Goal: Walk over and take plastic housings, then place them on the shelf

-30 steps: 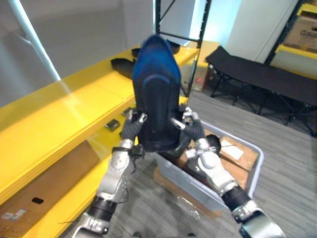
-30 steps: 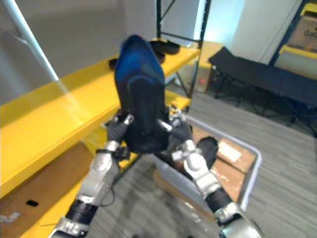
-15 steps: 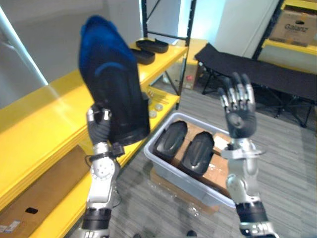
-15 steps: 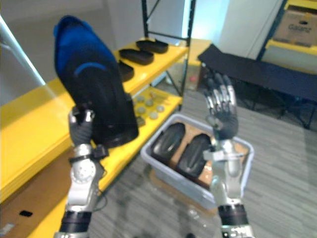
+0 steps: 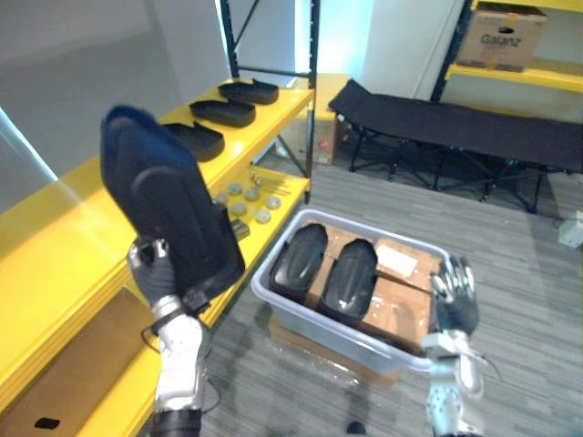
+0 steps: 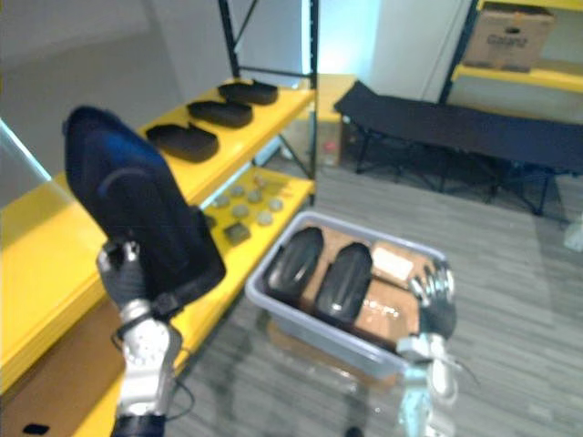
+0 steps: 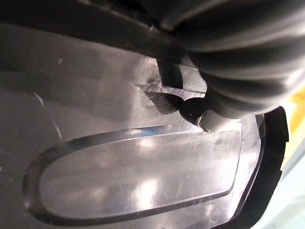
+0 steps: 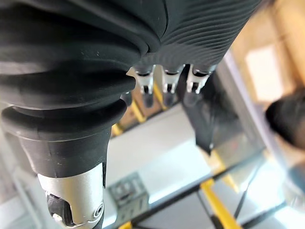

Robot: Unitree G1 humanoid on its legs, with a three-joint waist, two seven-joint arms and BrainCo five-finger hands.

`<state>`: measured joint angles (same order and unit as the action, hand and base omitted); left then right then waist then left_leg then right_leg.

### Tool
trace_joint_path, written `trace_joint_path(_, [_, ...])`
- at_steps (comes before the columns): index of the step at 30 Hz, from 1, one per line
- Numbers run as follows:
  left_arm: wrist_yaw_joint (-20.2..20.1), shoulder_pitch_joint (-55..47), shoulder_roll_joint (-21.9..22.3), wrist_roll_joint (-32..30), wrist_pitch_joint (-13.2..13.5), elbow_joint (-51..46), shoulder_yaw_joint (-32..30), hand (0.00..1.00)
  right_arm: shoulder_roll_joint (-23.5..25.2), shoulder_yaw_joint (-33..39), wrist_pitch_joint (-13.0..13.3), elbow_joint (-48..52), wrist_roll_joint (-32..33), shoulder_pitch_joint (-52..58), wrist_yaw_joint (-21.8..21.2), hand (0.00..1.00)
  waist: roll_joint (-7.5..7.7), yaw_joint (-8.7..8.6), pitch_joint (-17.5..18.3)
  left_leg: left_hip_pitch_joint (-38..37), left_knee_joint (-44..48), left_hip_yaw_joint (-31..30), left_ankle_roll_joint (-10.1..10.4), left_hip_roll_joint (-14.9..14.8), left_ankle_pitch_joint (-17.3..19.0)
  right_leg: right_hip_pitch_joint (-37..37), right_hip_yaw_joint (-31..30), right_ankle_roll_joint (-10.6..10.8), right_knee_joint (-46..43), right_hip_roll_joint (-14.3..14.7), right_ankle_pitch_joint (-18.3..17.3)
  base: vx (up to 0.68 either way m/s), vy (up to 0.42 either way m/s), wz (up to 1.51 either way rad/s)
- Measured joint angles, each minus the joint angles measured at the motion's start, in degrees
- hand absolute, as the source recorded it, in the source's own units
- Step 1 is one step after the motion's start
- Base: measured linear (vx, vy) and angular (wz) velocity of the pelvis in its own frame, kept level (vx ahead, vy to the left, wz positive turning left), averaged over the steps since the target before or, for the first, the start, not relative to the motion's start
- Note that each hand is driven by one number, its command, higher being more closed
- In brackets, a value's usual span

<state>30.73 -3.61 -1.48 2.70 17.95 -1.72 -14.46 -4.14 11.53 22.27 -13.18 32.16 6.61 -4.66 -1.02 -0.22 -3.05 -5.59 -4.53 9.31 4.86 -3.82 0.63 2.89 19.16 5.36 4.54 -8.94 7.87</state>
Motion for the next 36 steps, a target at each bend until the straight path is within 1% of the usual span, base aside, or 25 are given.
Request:
trace_joint_path(1, [-0.4,-0.6,0.0,0.8,0.8,-0.6,-1.2,1.00,0.0,-0.2,0.0,-0.7,-0.4,-0.3,0.1,0.00,0.01,0.27,0.0,0.2,0.0,-0.8,0.0,0.0,0.0,0.3,0.8,0.0,0.0,-0.1,-0.1,-0.02,-0.019,0.55])
trace_joint_path(3, [-4.5,-4.9,-0.3,5.8,4.3,-5.6,-5.9,1.00,-0.1,-2.6,-0.1,-2.3,-1.6,-1.3,1.0,0.00,0.03,2.93,0.0,0.9,0.1,-3.1,0.1,0.1,-0.3,1.0,3.2,0.2,0.0,-0.2,-0.6,0.00,-0.017,0.55])
trace_joint_path(4, [-5.1,-6.0,-0.3,6.5,4.8,-7.0,-7.1,1.00,-0.1,-3.3,-0.1,-2.9,-1.7,-1.6,1.0,0.00,0.03,3.60,0.0,1.2,0.1,-4.0,0.1,0.2,-0.4,1.3,4.1,0.2,0.0,-0.3,-0.7,0.01,-0.020,0.61])
trace_joint_path(5, [-6.4,-8.3,-0.3,7.8,5.8,-9.4,-9.4,1.00,-0.2,-5.0,-0.6,-4.2,-2.0,-2.7,1.1,0.00,0.01,5.17,0.5,1.8,0.1,-5.4,0.1,0.4,-0.8,1.4,5.5,0.4,0.0,-0.5,-1.0,0.03,-0.015,0.64])
trace_joint_path(6, [-7.5,-10.2,-0.3,8.3,6.2,-10.9,-11.4,1.00,-0.4,-6.4,-1.0,-5.1,-2.2,-3.9,1.2,0.00,-0.07,6.39,0.5,2.1,0.1,-6.7,-0.2,0.6,-1.1,2.0,6.9,0.6,0.0,-0.7,-1.1,0.03,-0.006,0.64])
trace_joint_path(7, [-8.1,-11.2,-0.3,8.3,6.6,-11.2,-12.3,1.00,-0.5,-7.1,-1.2,-5.8,-2.3,-4.7,1.2,0.00,-0.17,6.87,0.6,2.3,0.1,-7.5,-0.2,0.8,-1.2,2.4,7.7,0.7,0.0,-0.9,-1.2,0.02,0.008,0.61])
trace_joint_path(9, [-10.4,-15.4,-0.1,8.8,7.2,-12.3,-14.8,1.00,-0.5,-9.7,-1.8,-6.3,-3.8,-6.7,2.0,0.00,-0.33,9.56,0.8,2.7,0.1,-9.9,-0.4,1.5,-1.4,3.4,10.1,1.1,0.0,-1.5,-1.5,0.01,0.018,0.55])
trace_joint_path(10, [-11.0,-16.6,0.1,8.8,7.2,-12.8,-15.4,1.00,-0.4,-10.3,-2.1,-6.3,-3.8,-7.2,2.1,0.00,-0.25,10.03,0.8,2.8,0.1,-10.3,-0.4,1.7,-1.4,3.5,10.6,1.1,0.0,-1.7,-1.5,0.00,0.026,0.40])
trace_joint_path(11, [-11.9,-18.5,1.0,8.9,7.4,-13.6,-16.4,1.00,-0.3,-11.4,-2.6,-6.3,-3.8,-7.9,2.1,0.00,-0.01,11.01,0.7,3.0,0.1,-10.7,-0.4,2.0,-1.3,3.8,10.9,1.4,0.0,-1.9,-1.7,0.00,0.036,0.22])
trace_joint_path(13, [-13.3,-20.3,2.7,12.0,7.7,-14.1,-17.3,1.00,0.0,-12.6,-3.1,-6.3,-4.5,-8.0,2.1,0.00,0.48,11.78,0.9,3.0,0.0,-11.8,-0.8,2.7,-1.0,4.5,12.2,1.9,0.0,-2.6,-2.1,0.01,0.041,0.27])
trace_joint_path(17, [-15.4,-22.0,4.9,16.1,7.8,-14.5,-18.6,1.00,0.5,-14.3,-4.7,-7.5,-6.1,-7.8,2.1,0.00,1.67,11.94,1.4,3.6,0.0,-13.0,-1.2,3.3,-0.8,5.2,14.0,2.3,-0.1,-3.1,-2.5,0.02,0.026,0.28])
trace_joint_path(18, [-16.4,-22.4,5.3,17.4,7.8,-15.0,-18.4,1.00,0.6,-14.4,-5.3,-7.8,-6.1,-7.7,2.3,0.00,1.95,11.90,1.1,3.7,0.1,-12.2,-1.6,3.3,-0.6,5.8,15.5,2.5,-0.5,-3.5,-2.8,0.02,0.020,0.44])
trace_joint_path(19, [-16.8,-22.3,5.3,17.6,7.8,-15.3,-18.3,1.00,0.7,-14.4,-5.3,-7.7,-6.1,-7.4,2.3,0.00,2.10,11.34,0.8,3.8,0.3,-10.5,-1.7,2.9,-0.5,6.6,16.9,2.6,-0.7,-3.8,-2.9,0.01,0.038,0.94])
trace_joint_path(20, [-18.5,-22.0,5.3,17.5,7.8,-15.7,-17.9,1.00,0.5,-14.1,-5.3,-7.7,-6.1,-6.3,2.9,0.00,2.25,10.13,0.1,4.3,1.1,-6.8,-1.7,2.3,-0.6,8.2,20.1,2.7,-1.5,-4.3,-3.2,0.00,0.040,1.25])
trace_joint_path(21, [-20.3,-21.2,5.3,17.6,7.8,-15.9,-17.1,1.00,-0.2,-13.5,-5.3,-7.6,-6.1,-4.9,3.9,0.00,2.08,9.86,0.1,4.9,1.6,-4.8,-1.8,1.7,-1.1,8.8,22.4,2.6,-2.9,-4.8,-3.3,0.01,0.086,1.23])
trace_joint_path(22, [-21.0,-21.1,5.3,17.7,7.8,-16.1,-16.6,1.00,-0.5,-13.1,-5.2,-7.6,-6.1,-4.3,4.6,0.00,1.91,9.74,-0.1,4.9,1.5,-4.5,-1.8,1.6,-1.6,9.2,23.2,2.6,-3.5,-5.1,-3.3,0.02,0.092,0.80])
trace_joint_path(23, [-22.0,-21.3,5.3,17.8,7.8,-16.3,-16.0,1.00,-0.6,-12.8,-5.2,-7.6,-6.1,-3.7,5.2,0.00,1.87,10.18,-0.3,4.6,0.9,-5.1,-2.2,2.1,-2.1,9.1,23.4,2.5,-4.6,-5.9,-3.5,0.06,0.177,0.56])
trace_joint_path(25, [-22.9,-21.3,5.2,18.5,7.8,-16.3,-15.6,1.00,-0.4,-12.7,-5.0,-7.5,-6.7,-3.7,5.8,0.00,2.14,10.37,-0.8,4.7,0.4,-6.2,-3.0,3.3,-3.0,9.2,23.2,2.3,-5.8,-7.2,-3.5,0.07,0.154,0.39])
trace_joint_path(27, [-22.9,-21.1,5.2,19.0,8.0,-16.3,-15.3,1.00,-0.3,-12.4,-4.6,-7.4,-7.0,-4.6,4.7,0.00,2.68,10.27,-1.4,4.6,0.3,-6.3,-3.2,4.4,-3.2,9.1,23.2,2.3,-6.2,-8.3,-3.5,0.05,0.075,0.13])
trace_joint_path(29, [-22.9,-20.7,4.6,19.0,8.2,-16.4,-13.7,1.00,-0.3,-11.2,-4.6,-6.6,-7.1,-4.7,3.9,0.00,2.95,10.22,-1.7,4.7,0.5,-6.3,-3.3,4.9,-3.3,9.1,23.1,2.3,-6.3,-8.8,-3.5,0.05,0.024,0.06])
trace_joint_path(32, [-23.2,-19.6,4.1,19.0,8.2,-16.4,-11.9,1.00,-0.6,-10.0,-4.6,-4.6,-7.2,-4.6,3.3,0.00,2.55,9.06,-2.1,4.9,0.4,-7.3,-3.3,5.0,-3.2,9.1,21.8,2.3,-7.5,-8.9,-3.5,0.02,0.002,0.14])
trace_joint_path(33, [-23.7,-19.0,4.0,19.0,8.2,-16.4,-11.2,1.00,-0.6,-9.2,-4.6,-3.6,-7.1,-4.2,3.3,0.00,2.03,8.65,-2.5,4.8,0.1,-8.0,-3.4,5.0,-3.1,8.9,19.4,2.3,-8.7,-9.0,-3.5,0.02,0.037,0.36])
trace_joint_path(34, [-24.7,-17.9,3.7,19.0,8.2,-16.4,-10.0,1.00,-0.8,-8.3,-4.2,-2.2,-7.1,-3.0,3.2,0.00,1.57,8.11,-2.8,5.1,0.0,-9.2,-3.3,4.8,-2.9,8.3,15.6,2.3,-10.7,-9.0,-3.6,0.05,0.042,0.59])
trace_joint_path(35, [-24.9,-16.8,2.6,19.2,8.3,-16.4,-8.8,1.00,-1.1,-7.8,-3.9,-1.4,-7.1,-1.9,3.1,0.00,1.50,7.31,-2.9,5.8,0.0,-10.8,-3.6,4.7,-2.9,7.4,12.7,1.5,-12.8,-9.0,-4.1,0.07,0.023,0.56])
trace_joint_path(36, [-24.8,-16.3,1.8,19.3,8.3,-16.4,-8.2,1.00,-1.2,-7.7,-3.6,-1.3,-7.1,-1.6,2.9,0.00,1.58,7.15,-3.0,5.9,0.0,-11.4,-3.5,4.6,-3.2,6.9,11.9,1.1,-13.7,-9.0,-4.5,0.10,-0.019,0.63])
